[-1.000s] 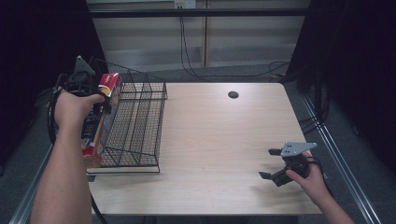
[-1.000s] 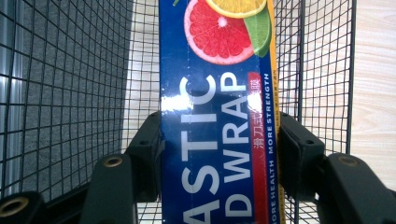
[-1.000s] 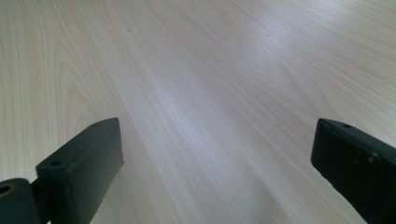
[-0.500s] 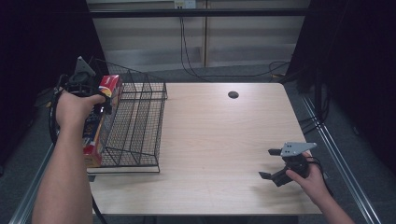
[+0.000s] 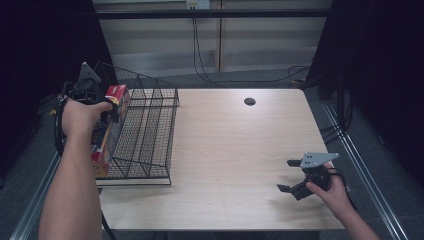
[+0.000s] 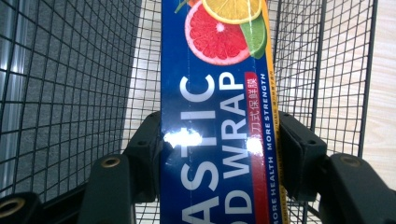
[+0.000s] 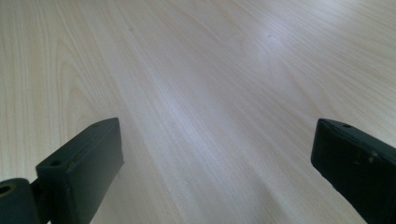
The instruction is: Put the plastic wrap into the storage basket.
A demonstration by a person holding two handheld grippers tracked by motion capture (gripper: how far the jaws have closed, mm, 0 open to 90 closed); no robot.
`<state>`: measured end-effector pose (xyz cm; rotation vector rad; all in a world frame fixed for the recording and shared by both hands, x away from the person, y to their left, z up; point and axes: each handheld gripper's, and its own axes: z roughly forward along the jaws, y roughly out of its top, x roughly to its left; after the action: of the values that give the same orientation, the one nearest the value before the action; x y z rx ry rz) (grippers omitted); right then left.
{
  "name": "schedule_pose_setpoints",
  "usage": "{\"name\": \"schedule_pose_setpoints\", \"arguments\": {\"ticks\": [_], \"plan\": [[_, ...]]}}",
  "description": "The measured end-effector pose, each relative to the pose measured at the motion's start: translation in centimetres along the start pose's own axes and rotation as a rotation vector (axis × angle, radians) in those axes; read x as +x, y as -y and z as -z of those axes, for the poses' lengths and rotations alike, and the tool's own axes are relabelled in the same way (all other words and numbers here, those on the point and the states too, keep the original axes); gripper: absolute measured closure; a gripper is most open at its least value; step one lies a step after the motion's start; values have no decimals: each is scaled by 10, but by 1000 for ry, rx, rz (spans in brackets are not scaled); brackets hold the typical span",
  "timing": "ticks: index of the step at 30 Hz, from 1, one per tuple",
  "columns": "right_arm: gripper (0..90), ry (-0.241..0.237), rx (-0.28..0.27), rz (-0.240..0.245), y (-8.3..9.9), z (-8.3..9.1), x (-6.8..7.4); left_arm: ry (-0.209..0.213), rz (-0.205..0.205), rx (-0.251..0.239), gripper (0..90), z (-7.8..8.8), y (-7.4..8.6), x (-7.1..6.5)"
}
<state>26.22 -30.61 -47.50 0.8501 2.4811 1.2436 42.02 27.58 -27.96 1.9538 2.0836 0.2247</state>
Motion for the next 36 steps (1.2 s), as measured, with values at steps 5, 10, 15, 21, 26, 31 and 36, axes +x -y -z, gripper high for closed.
{"name": "schedule_pose_setpoints", "arguments": {"ticks": [5, 10, 15, 21, 26, 31, 36], "plan": [[21, 3, 1, -2, 0, 0, 0, -11, -3, 7, 422, -2, 0, 1], [21, 1, 0, -3, 0, 0, 0, -18, -11, 10, 419, -5, 0, 2], [21, 5, 2, 1, 0, -1, 0, -19, -11, 15, 416, -7, 0, 2], [21, 10, 6, -1, 0, -1, 1, -40, -31, 19, 410, -7, -1, 1], [21, 7, 6, -1, 0, -1, 1, -40, -8, 12, 402, -5, -1, 1], [21, 6, 4, 0, 0, -1, 1, -11, 1, -49, 390, 7, -3, 1], [21, 4, 4, 0, -1, -1, 1, 3, -17, -52, 387, 17, -4, -9]]}}
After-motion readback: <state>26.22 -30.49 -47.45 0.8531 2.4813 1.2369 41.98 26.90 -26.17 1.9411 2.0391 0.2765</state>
